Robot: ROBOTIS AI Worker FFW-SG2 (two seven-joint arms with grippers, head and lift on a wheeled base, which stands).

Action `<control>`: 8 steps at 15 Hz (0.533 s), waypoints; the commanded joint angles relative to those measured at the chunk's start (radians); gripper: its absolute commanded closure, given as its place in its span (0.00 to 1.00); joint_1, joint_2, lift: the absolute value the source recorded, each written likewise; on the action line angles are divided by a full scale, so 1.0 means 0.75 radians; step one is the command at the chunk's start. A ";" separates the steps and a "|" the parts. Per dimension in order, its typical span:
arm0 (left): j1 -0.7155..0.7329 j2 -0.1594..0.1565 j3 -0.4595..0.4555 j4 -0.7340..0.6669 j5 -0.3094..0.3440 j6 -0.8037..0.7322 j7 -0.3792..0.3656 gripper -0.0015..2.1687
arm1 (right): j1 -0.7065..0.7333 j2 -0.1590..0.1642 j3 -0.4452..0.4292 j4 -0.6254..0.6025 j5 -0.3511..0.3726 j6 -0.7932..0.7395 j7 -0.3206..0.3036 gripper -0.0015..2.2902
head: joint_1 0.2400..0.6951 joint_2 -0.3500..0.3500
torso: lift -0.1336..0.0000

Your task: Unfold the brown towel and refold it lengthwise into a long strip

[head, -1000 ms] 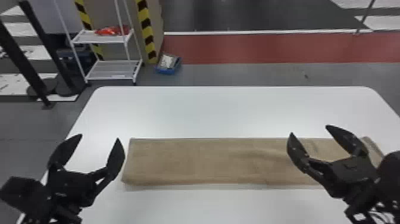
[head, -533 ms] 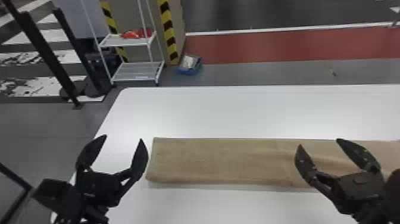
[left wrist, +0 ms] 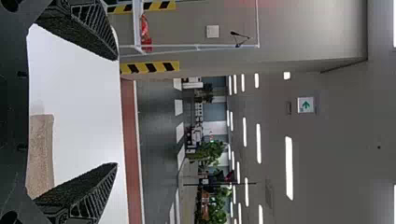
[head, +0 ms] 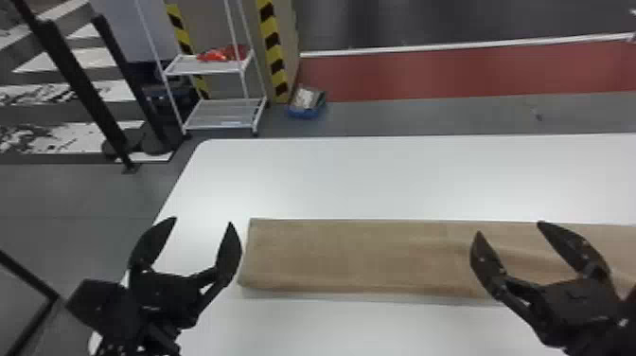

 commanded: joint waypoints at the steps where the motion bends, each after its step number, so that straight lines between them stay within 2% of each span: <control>1: 0.003 -0.003 0.000 -0.001 0.000 0.024 0.006 0.03 | 0.008 0.001 0.003 -0.008 0.000 -0.008 -0.004 0.04 | 1.00 0.75 | 0.08; 8: 0.009 -0.003 -0.002 -0.008 -0.004 0.028 0.004 0.03 | 0.014 0.001 -0.001 -0.011 -0.010 -0.004 -0.006 0.04 | 1.00 0.75 | 0.08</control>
